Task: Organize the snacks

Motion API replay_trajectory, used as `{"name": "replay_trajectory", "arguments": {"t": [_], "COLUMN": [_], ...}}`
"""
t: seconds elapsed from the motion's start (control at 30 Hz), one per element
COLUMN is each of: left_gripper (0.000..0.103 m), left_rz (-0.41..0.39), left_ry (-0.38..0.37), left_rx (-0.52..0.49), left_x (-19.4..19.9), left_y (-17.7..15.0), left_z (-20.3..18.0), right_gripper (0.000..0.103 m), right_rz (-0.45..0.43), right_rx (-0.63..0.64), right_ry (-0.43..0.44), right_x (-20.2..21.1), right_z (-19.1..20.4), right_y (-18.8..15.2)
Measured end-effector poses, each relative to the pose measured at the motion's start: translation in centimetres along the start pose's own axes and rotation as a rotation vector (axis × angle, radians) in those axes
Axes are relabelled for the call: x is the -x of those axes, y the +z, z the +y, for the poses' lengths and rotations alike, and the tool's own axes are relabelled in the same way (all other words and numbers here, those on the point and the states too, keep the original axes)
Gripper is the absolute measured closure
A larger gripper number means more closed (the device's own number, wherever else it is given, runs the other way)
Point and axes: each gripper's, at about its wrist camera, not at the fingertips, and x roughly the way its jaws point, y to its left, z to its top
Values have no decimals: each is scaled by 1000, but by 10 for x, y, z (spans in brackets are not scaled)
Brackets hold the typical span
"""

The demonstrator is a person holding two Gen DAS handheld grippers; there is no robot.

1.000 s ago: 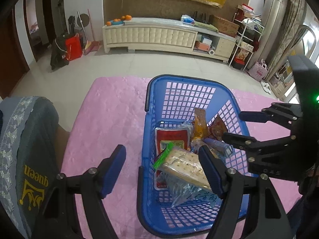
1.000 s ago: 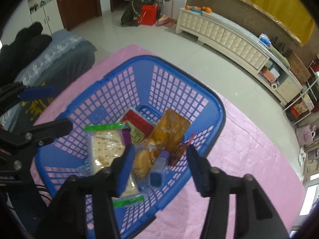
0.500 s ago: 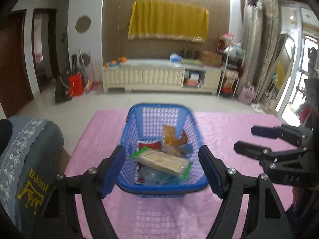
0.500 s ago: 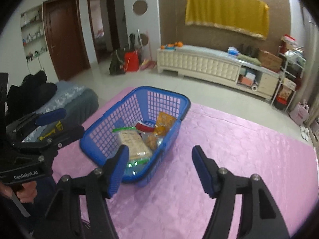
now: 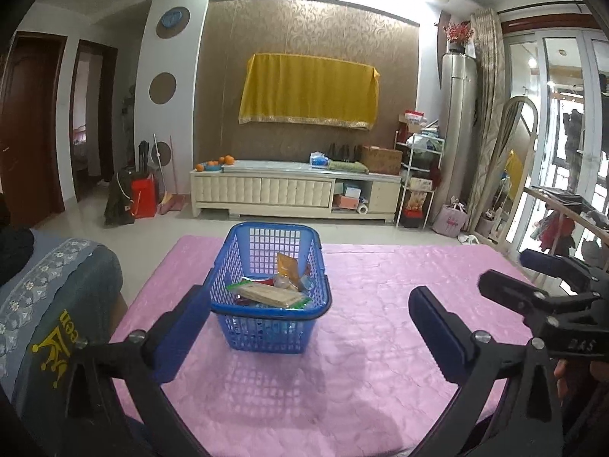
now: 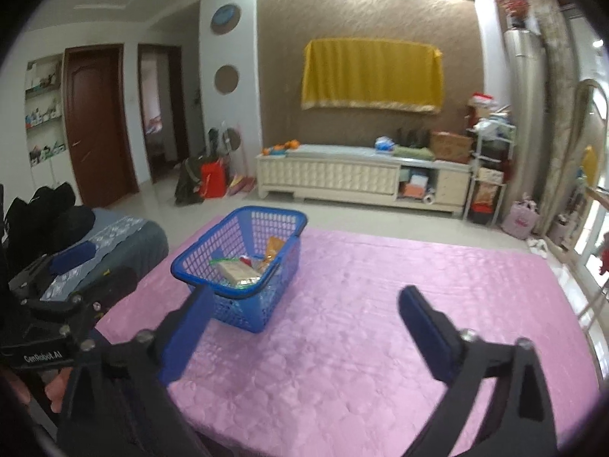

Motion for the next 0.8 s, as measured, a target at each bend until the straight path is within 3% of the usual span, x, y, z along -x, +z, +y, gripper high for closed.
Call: {"name": "replay_trajectory", "arguments": {"t": [0.17,0.8], "left_gripper": [0,0], "left_rz": [-36,-57], "left_ry": [-19,-38], "left_rx": [-37,-72], "left_x": [27,55], "left_y": [-3,-17], "left_z": [-14,-28], "right_gripper": [0,0], "right_rz": [-44,-80], "right_rx": [-7,-33], "right_ry": [-68,-58], "right_x": [24,65], "right_z": [4,13], "right_y": [-12,-30]}}
